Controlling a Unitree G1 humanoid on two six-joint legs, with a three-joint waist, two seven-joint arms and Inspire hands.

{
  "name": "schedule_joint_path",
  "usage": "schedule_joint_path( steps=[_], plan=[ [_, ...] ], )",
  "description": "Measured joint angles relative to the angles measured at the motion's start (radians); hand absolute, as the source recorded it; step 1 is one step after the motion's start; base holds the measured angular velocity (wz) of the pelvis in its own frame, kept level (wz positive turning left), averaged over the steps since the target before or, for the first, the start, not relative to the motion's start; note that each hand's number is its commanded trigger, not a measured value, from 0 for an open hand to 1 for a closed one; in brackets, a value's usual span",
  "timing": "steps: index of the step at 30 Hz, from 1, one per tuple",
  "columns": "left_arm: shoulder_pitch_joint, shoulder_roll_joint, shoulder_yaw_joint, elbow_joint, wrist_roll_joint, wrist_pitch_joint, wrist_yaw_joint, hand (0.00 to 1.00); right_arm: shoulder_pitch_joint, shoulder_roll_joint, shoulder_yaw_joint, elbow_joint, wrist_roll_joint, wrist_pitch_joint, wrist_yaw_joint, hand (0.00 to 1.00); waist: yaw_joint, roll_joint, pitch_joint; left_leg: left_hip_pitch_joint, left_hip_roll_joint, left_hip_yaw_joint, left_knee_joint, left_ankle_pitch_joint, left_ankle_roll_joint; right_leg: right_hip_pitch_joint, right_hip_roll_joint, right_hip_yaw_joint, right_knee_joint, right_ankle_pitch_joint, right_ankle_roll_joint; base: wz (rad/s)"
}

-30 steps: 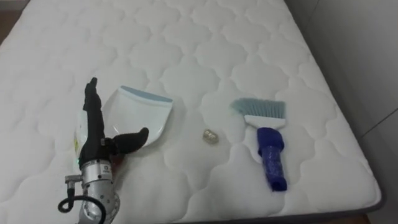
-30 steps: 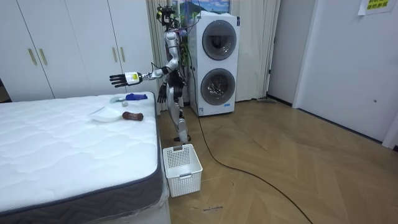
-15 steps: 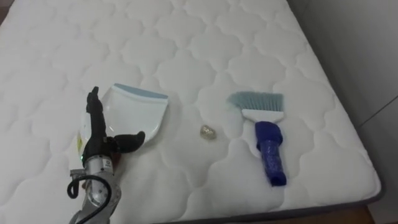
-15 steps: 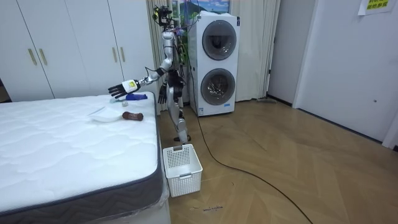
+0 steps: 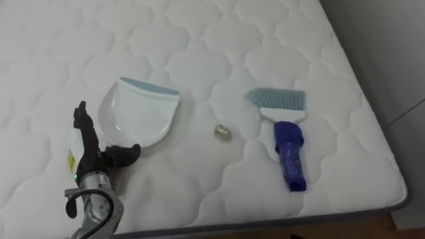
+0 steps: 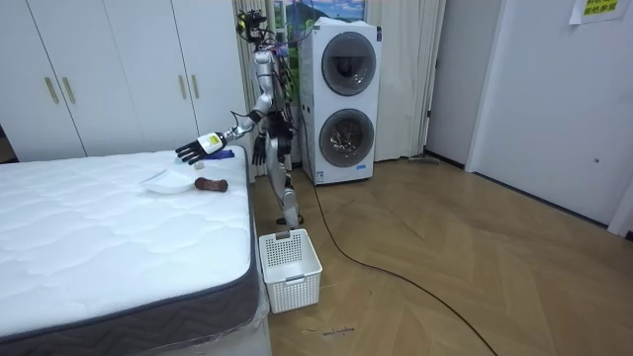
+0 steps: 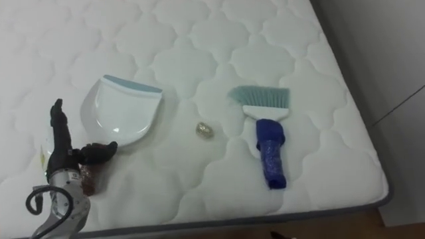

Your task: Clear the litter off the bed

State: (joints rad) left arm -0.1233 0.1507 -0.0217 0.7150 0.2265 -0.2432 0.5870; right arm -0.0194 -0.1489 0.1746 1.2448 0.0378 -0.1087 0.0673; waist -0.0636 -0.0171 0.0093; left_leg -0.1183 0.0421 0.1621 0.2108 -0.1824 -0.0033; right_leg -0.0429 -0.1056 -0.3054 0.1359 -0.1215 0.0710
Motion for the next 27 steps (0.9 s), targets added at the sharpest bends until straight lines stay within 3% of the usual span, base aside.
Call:
schedule_joint_path(
  steps=[4, 13, 27],
  plan=[
    [-0.031, 0.002, 0.0, 0.071, 0.0, -0.001, 0.001, 0.0, -0.004, 0.001, 0.003, 0.0, 0.001, 0.0, -0.002, 0.0, 0.004, -0.004, 0.0044, -0.004, 0.0, -0.006, -0.002, 0.0, 0.0, -0.002, 0.0, -0.011, 0.0, 0.0, 0.0, 0.03],
    [-0.039, 0.002, 0.002, 0.104, -0.042, -0.005, 0.016, 0.0, -0.049, 0.002, 0.045, 0.032, -0.008, 0.017, -0.002, 0.0, 0.018, -0.018, 0.0119, -0.013, -0.001, -0.027, -0.012, 0.0, 0.0, -0.016, 0.0, -0.015, 0.001, 0.0, 0.0, 0.0],
    [-0.063, -0.004, -0.03, 0.236, -0.04, -0.001, 0.007, 0.0, -0.1, 0.003, 0.079, 0.076, -0.008, 0.024, -0.004, 0.0, 0.017, -0.023, 0.0138, -0.055, 0.0, -0.035, -0.008, 0.0, 0.0, -0.063, 0.0, -0.015, 0.016, 0.0, 0.0, 0.0]
  ],
)
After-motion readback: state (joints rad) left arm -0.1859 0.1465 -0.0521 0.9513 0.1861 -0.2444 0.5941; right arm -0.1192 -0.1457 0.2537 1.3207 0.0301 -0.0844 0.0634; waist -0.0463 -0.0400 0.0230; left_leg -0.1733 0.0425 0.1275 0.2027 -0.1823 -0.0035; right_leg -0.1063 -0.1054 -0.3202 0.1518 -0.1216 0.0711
